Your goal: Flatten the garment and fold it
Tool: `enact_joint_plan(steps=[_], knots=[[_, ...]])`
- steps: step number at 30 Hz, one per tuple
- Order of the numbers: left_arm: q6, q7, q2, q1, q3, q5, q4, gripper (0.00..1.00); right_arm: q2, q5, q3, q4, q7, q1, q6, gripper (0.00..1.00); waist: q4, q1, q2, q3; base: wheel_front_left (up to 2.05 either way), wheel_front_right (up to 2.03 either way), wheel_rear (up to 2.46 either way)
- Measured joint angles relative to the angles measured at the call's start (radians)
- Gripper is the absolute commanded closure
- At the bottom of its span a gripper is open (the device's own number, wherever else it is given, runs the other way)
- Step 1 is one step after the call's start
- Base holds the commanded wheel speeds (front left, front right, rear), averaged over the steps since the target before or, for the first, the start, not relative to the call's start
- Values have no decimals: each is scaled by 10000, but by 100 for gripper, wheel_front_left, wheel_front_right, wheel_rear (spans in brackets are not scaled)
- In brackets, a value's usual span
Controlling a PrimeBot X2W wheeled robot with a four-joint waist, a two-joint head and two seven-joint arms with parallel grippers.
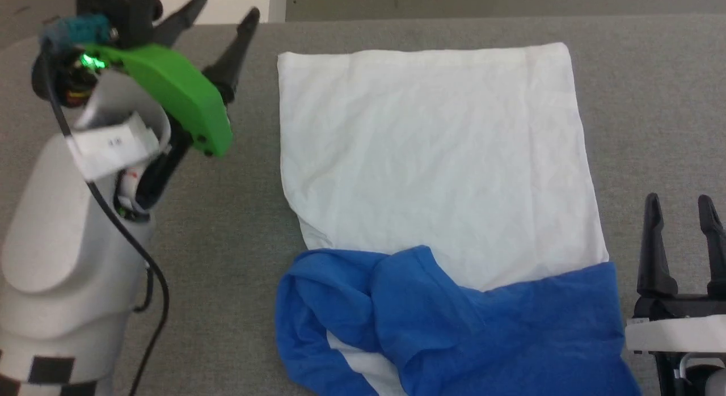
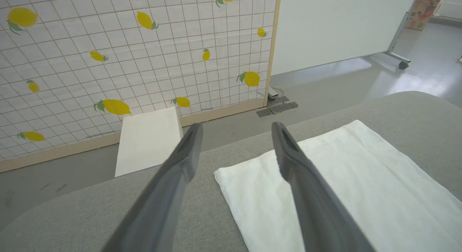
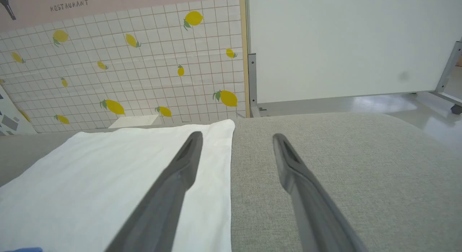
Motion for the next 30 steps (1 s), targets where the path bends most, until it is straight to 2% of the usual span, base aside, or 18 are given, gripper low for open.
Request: enact_joint_plan(steps=[2, 6, 9, 15, 30], knots=[[0, 589, 293, -710, -73, -328, 485, 0, 0, 15, 136, 23, -36, -180, 0, 0, -77, 1, 0, 334, 0, 0, 0], [2, 1801, 454, -1416, 92, -1216, 1313, 0, 2, 104, 249, 105, -134, -433, 0, 0, -302, 1, 0, 850, 0, 0, 0], [2, 2842, 838, -1645, 2, -1346, 1710, 0, 2, 153, 268, 196, -182, -500, 0, 0, -577, 2, 0, 1191, 0, 0, 0], [182, 4044, 1346, -1933, 81, -1469, 1827, 0, 0, 201, 286, 230, -318, -693, 0, 0, -1114, 1, 0, 1769, 0, 0, 0], [732, 4581, 1743, -1979, 69, -1383, 2069, 0, 0, 309, 408, 203, -435, -1013, 0, 0, -2050, 0, 0, 3004, 0, 0, 0]])
